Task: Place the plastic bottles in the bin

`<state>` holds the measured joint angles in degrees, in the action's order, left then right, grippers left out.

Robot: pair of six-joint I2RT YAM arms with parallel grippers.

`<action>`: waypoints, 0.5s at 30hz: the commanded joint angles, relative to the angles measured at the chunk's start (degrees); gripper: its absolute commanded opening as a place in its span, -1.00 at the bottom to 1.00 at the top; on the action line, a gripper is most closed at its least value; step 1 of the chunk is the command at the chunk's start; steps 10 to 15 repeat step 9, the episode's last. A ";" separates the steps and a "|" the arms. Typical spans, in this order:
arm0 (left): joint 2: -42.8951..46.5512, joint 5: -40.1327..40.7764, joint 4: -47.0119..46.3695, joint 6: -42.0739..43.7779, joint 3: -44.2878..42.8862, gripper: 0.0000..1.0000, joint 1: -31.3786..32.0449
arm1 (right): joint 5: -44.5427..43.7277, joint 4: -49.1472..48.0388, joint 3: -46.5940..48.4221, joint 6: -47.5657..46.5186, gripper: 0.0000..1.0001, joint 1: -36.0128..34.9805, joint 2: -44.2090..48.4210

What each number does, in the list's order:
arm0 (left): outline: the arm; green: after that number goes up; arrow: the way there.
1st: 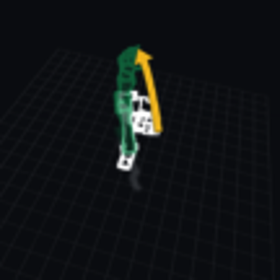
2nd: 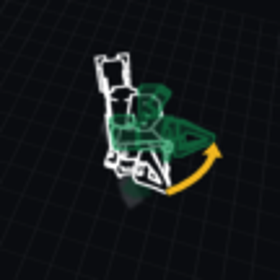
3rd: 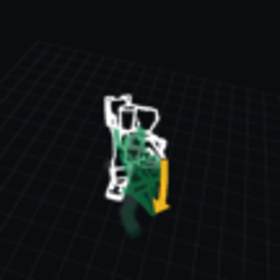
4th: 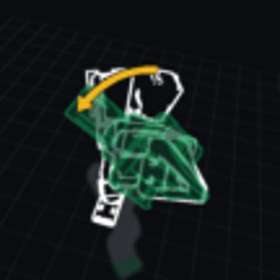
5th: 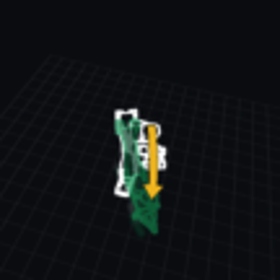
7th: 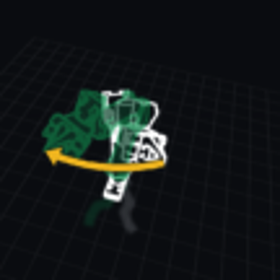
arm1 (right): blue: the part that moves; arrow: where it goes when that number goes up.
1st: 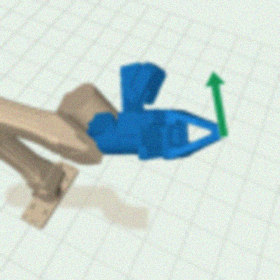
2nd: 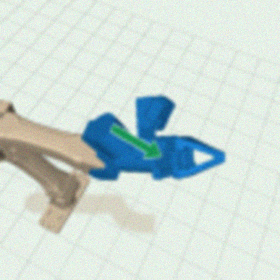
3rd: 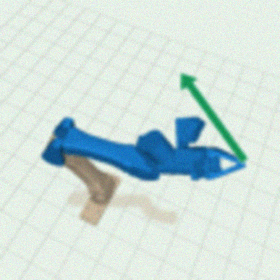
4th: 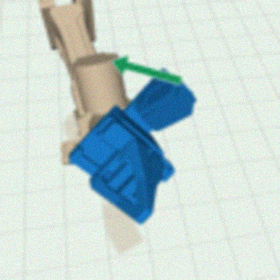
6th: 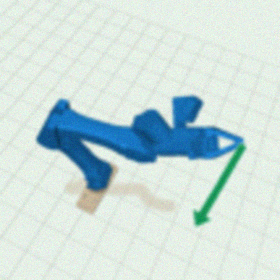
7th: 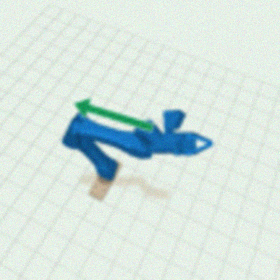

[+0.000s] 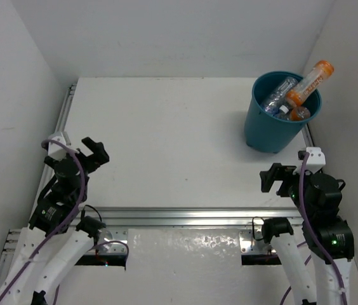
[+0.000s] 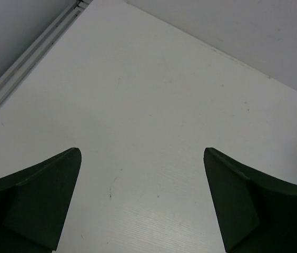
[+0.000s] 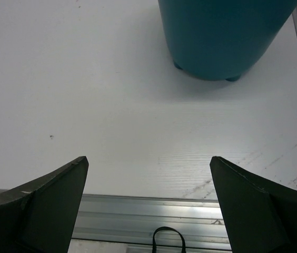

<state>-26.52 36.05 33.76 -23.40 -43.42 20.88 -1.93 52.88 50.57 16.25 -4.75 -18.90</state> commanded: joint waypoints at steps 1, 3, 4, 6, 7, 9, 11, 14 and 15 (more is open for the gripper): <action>0.51 0.76 -2.56 0.11 -0.26 0.99 -0.58 | -0.61 -2.26 -0.82 0.71 0.98 -0.52 0.97; -0.54 2.00 -1.25 -1.30 -0.87 0.99 -0.58 | -0.70 -2.17 -0.73 0.71 0.98 -0.52 0.88; -0.81 2.26 -0.98 -1.65 -0.88 0.99 -0.58 | -0.44 -2.17 -0.82 0.80 0.98 -0.52 0.96; -1.25 1.83 -1.15 -1.65 -0.79 0.99 -0.67 | -0.35 -2.26 -0.82 0.71 0.98 -0.52 1.14; -1.34 1.48 -1.24 -1.56 -0.70 0.99 -0.58 | -0.44 -2.26 -0.82 0.80 0.98 -0.61 1.14; -1.43 0.43 -1.68 -1.13 -0.44 0.99 -0.58 | -0.53 -2.17 -0.82 0.80 0.98 -0.87 1.14; -1.43 0.43 -1.68 -1.13 -0.44 0.99 -0.58 | -0.53 -2.17 -0.82 0.80 0.98 -0.87 1.14; -1.43 0.43 -1.68 -1.13 -0.44 0.99 -0.58 | -0.53 -2.17 -0.82 0.80 0.98 -0.87 1.14; -1.43 0.43 -1.68 -1.13 -0.44 0.99 -0.58 | -0.53 -2.17 -0.82 0.80 0.98 -0.87 1.14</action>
